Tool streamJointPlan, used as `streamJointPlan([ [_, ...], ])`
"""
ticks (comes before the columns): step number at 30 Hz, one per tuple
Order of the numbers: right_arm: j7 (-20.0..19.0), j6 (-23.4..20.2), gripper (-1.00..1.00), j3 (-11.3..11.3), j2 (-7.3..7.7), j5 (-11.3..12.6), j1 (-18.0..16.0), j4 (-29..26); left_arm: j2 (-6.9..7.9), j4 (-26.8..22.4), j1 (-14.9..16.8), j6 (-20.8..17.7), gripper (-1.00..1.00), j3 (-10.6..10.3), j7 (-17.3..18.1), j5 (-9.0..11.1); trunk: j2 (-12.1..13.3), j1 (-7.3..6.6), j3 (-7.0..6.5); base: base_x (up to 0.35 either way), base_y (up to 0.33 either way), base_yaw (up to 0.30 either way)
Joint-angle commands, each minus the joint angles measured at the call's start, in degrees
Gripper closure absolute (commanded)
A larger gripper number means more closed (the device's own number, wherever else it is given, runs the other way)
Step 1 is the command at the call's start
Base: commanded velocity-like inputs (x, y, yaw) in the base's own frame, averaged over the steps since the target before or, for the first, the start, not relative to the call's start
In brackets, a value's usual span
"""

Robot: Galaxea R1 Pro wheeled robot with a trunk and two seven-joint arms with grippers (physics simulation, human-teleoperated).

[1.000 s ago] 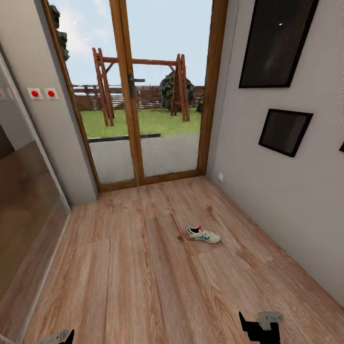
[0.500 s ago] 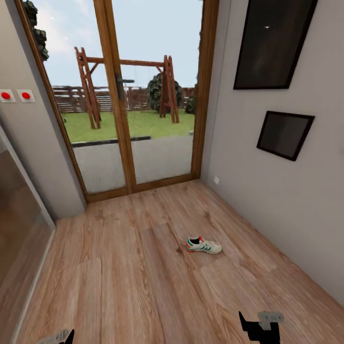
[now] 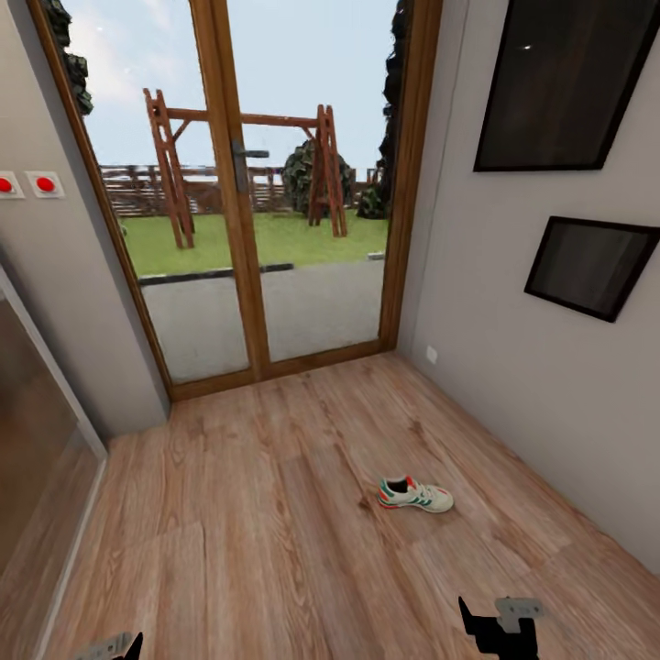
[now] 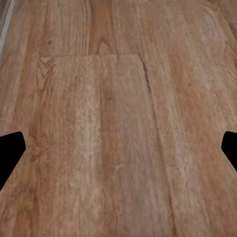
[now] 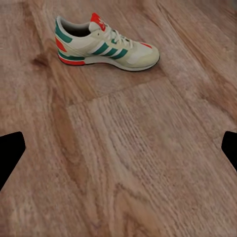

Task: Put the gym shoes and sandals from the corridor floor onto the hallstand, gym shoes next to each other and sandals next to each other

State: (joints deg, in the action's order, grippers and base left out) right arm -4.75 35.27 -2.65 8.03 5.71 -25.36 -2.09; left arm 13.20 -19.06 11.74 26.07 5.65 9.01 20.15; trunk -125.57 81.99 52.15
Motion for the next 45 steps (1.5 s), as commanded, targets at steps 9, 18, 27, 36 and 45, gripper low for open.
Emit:
streamJointPlan([
  [9, -0.4, 0.2, -1.00, -0.3, 0.06, 0.6, 0.0, 0.1, -0.02, 0.1, 0.0, 0.0, -1.00, 0.1, 0.6, 0.6, 0.0, 0.02, 0.03, 0.299, 0.179, -0.022],
  [18, -0.4, 0.2, -1.00, -0.3, 0.14, 0.6, 0.0, 0.1, -0.02, 0.1, 0.0, 0.0, -1.00, 0.1, 0.6, 0.6, 0.0, 0.02, -0.20, 0.301, 0.176, -0.200],
  [27, -0.4, 0.2, -1.00, -0.2, 0.15, 0.6, 0.0, 0.1, -0.01, 0.1, 0.0, 0.0, -1.00, 0.1, 0.6, 0.6, 0.0, 0.02, -0.49, 0.286, 0.223, -0.245],
  [36, -0.4, 0.2, -1.00, -0.3, 0.15, 0.6, 0.0, 0.2, -0.05, 0.1, 0.0, 0.0, -1.00, 0.1, 0.6, 0.5, 0.0, 0.02, -0.80, 0.103, 0.089, -0.246],
  [45, -0.3, 0.2, -1.00, -0.3, 0.10, 0.6, 0.0, 0.2, -2.31, -1.2, 0.8, 0.0, -1.00, 0.1, -2.9, 0.6, 0.0, 0.02, -0.97, 0.003, 0.003, -0.131],
])
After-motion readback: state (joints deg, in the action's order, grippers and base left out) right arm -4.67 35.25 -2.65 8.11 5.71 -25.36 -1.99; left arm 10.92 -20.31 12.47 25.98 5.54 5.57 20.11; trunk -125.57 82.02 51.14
